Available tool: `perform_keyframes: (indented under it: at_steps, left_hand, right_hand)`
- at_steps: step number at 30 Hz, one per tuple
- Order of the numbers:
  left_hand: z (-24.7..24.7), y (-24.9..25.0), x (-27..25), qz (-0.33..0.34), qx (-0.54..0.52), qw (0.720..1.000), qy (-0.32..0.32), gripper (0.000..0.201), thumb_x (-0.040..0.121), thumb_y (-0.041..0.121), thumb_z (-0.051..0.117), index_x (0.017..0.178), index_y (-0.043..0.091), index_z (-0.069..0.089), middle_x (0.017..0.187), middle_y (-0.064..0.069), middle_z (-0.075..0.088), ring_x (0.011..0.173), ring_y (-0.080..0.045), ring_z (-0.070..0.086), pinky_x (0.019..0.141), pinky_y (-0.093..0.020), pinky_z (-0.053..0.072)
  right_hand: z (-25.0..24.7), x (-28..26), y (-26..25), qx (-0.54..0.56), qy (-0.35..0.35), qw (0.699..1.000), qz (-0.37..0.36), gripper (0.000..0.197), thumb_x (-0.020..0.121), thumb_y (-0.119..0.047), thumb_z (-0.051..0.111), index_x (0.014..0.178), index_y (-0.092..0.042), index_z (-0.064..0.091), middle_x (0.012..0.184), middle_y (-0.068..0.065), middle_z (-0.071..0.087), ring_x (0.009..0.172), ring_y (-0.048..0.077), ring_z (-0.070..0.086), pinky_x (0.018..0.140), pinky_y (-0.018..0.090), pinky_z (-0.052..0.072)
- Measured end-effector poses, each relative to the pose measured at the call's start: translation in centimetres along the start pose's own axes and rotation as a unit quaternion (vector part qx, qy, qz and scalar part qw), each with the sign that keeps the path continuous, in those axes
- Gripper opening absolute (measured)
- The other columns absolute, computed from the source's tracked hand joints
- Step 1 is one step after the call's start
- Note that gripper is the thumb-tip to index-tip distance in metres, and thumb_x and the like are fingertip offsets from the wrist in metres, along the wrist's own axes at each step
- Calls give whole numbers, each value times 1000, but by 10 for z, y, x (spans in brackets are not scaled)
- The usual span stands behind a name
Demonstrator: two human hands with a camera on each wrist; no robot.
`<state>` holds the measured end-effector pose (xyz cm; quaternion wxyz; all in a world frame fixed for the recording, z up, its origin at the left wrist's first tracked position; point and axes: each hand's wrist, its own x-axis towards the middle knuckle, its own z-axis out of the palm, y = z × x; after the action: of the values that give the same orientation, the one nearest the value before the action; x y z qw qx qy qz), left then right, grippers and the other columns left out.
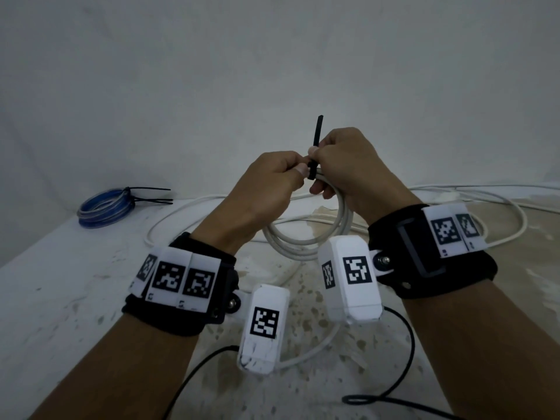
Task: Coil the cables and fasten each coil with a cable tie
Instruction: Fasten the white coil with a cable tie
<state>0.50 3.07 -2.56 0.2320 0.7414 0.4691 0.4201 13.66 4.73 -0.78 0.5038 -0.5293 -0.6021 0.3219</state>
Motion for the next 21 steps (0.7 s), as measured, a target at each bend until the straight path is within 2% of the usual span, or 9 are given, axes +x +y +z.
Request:
perform_keyframes:
  at_steps: [5,8,10,12,15,18,20,21]
  left_hand:
    - [9,-4,1,-7,-7,1000,14,29,103,21,42,97,4,65,66,5,50,52,-5,40,54,-26,30]
    - [14,-3,0,-22,-35,999,28,38,103,36,42,85,10,62,65,4,49,49,-4,39,52,-24,29]
    - [13,-2,-1,-11,-10,999,34,39,101,42,45,82,13,63,66,6,52,50,-2,42,54,-23,33]
    - [10,-2,0,12,23,999,34,32,99,38,51,88,11,65,68,8,57,55,-1,47,59,-24,37]
    - [7,-2,0,23,48,998,25,26,99,33,53,88,12,64,66,9,59,54,-1,51,59,-27,42]
    - [7,-1,-2,35,44,998,31,25,100,29,52,89,9,63,73,3,63,66,-12,56,63,-36,44]
    - [6,-1,-2,37,31,998,36,27,100,27,51,90,5,63,83,-8,66,80,-23,61,75,-44,48]
    - [6,-1,-2,38,30,998,37,26,100,26,51,90,5,63,84,-8,66,82,-24,62,78,-44,49]
  right_hand:
    - [-3,-1,4,28,-19,999,-18,17,100,-10,51,106,5,53,80,16,67,39,18,61,36,23,44]
    - [-6,-1,5,21,-41,998,-32,14,100,-11,51,103,2,53,81,18,65,41,19,63,38,24,47]
    - [-7,-2,4,23,-57,997,-42,12,100,-12,51,99,-1,52,80,19,65,42,18,63,39,24,47]
    - [-8,-2,3,32,-75,995,-50,12,101,-14,52,96,-2,51,76,18,66,44,19,64,40,24,48]
    - [-8,-2,2,39,-87,994,-56,13,101,-14,51,91,-5,50,70,16,66,45,21,65,40,24,48]
    - [-7,-2,1,39,-85,994,-61,15,101,-14,51,88,-6,50,70,15,65,44,22,65,39,24,48]
    - [-7,-1,1,35,-79,994,-62,16,101,-13,52,87,-5,49,69,14,64,43,22,64,39,24,47]
    - [-6,-1,1,33,-76,995,-61,16,101,-12,52,87,-5,49,70,14,64,43,22,64,38,24,46]
